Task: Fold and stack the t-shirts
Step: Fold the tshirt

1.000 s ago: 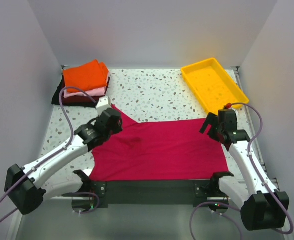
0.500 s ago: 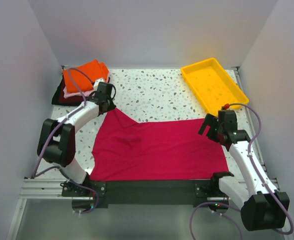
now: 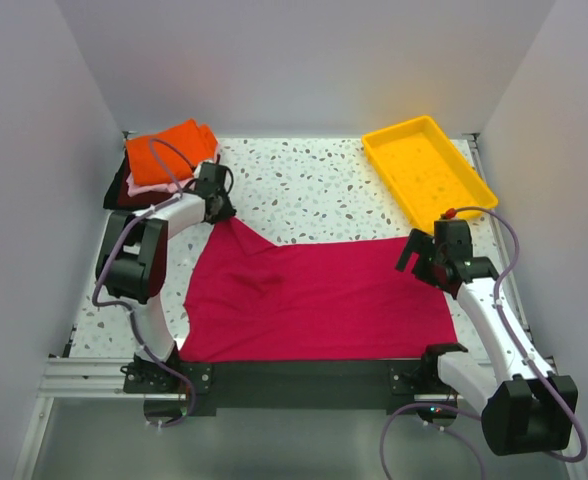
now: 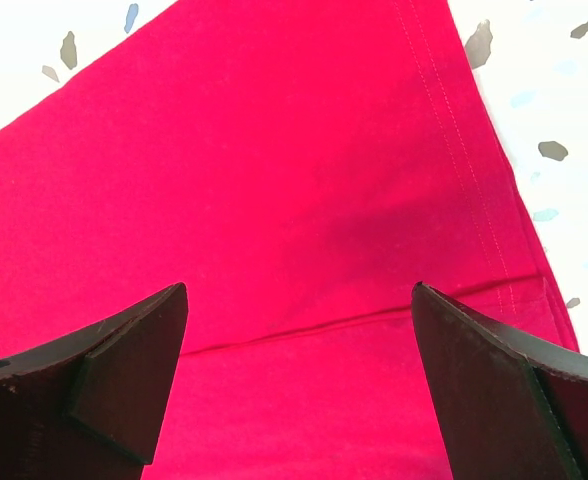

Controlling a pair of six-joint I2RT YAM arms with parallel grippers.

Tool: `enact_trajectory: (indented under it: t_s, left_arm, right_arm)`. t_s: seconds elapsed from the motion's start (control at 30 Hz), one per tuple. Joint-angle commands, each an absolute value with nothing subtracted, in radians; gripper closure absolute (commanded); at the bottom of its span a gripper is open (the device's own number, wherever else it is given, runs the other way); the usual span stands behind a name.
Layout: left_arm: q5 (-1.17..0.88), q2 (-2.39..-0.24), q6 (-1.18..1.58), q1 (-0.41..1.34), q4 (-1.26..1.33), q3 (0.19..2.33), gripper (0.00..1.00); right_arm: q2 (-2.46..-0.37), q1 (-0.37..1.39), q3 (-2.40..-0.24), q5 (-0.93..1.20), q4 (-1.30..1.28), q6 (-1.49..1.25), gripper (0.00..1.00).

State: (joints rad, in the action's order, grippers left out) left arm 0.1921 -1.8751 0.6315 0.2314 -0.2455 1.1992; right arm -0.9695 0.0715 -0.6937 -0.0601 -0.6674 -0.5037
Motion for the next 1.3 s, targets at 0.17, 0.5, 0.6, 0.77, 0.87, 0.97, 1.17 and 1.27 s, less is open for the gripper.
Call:
enact_trajectory:
  t_s: [0.17, 0.5, 0.6, 0.77, 0.87, 0.97, 1.17, 1.27]
  left_arm:
    - [0.172, -1.914, 0.618, 0.227, -0.183, 1.235, 0.72]
    - [0.071, -1.79, 0.652, 0.227, -0.138, 1.14, 1.0]
    - [0.057, -1.723, 0.661, 0.229, -0.143, 1.105, 1.0]
    - [0.037, -1.632, 0.66, 0.227, -0.167, 1.072, 1.0]
    - [0.02, -1.583, 0.658, 0.227, -0.181, 1.057, 1.0]
    - [0.008, -1.54, 0.661, 0.227, -0.186, 1.037, 1.0]
    - [-0.032, -1.49, 0.667, 0.227, -0.198, 1.016, 1.0]
    - [-0.049, -1.476, 0.669, 0.227, -0.207, 1.014, 1.0]
  right_arm:
    - [-0.973, 0.067, -0.735, -0.064, -0.672, -0.486, 0.03]
    - [-1.103, 0.066, -0.764, -0.169, -0.589, -0.494, 0.03]
    - [-1.155, 0.064, -0.779, -0.225, -0.54, -0.503, 0.04]
    - [-1.27, 0.057, -0.792, -0.262, -0.44, -0.514, 0.09]
    - [-1.328, 0.057, -0.796, -0.271, -0.371, -0.522, 0.16]
    - [-1.368, 0.057, -0.804, -0.299, -0.319, -0.523, 0.21]
    - [-1.425, 0.057, -0.815, -0.38, -0.244, -0.508, 0.25]
    - [-1.456, 0.055, -0.825, -0.409, -0.222, -0.494, 0.27]
